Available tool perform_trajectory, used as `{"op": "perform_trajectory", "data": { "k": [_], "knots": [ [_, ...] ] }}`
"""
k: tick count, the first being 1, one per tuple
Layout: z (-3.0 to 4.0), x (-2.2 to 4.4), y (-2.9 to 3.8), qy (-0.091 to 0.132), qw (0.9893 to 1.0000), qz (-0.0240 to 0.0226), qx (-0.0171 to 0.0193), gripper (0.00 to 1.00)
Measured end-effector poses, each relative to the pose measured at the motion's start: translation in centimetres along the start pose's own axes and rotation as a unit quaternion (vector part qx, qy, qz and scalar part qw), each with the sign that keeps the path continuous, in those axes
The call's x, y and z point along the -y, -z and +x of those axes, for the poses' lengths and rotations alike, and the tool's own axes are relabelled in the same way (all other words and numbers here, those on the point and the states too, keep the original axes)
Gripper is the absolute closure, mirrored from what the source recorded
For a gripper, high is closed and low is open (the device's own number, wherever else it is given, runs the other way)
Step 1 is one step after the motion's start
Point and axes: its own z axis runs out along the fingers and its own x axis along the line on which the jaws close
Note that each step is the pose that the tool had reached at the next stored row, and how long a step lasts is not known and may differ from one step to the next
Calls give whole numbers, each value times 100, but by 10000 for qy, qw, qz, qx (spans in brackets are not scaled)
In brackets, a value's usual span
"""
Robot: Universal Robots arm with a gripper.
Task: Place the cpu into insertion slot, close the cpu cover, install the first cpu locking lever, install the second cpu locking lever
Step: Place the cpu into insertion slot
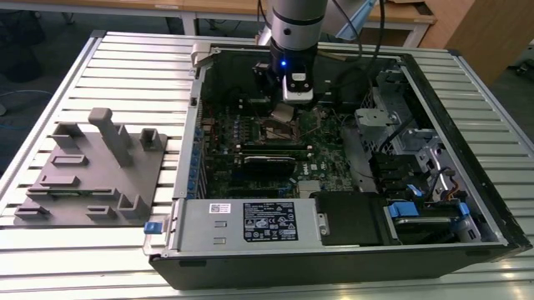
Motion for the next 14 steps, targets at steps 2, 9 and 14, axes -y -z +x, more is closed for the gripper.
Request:
{"op": "perform_trajectory", "data": {
  "k": [2, 9, 14],
  "knots": [
    [0, 0, 0, -59, 10000, 0, 4, 46],
    [3, 1, -2, -263, 9997, 1, 21, 46],
    [3, 2, -6, -711, 9975, 4, 57, 46]
  ]
}}
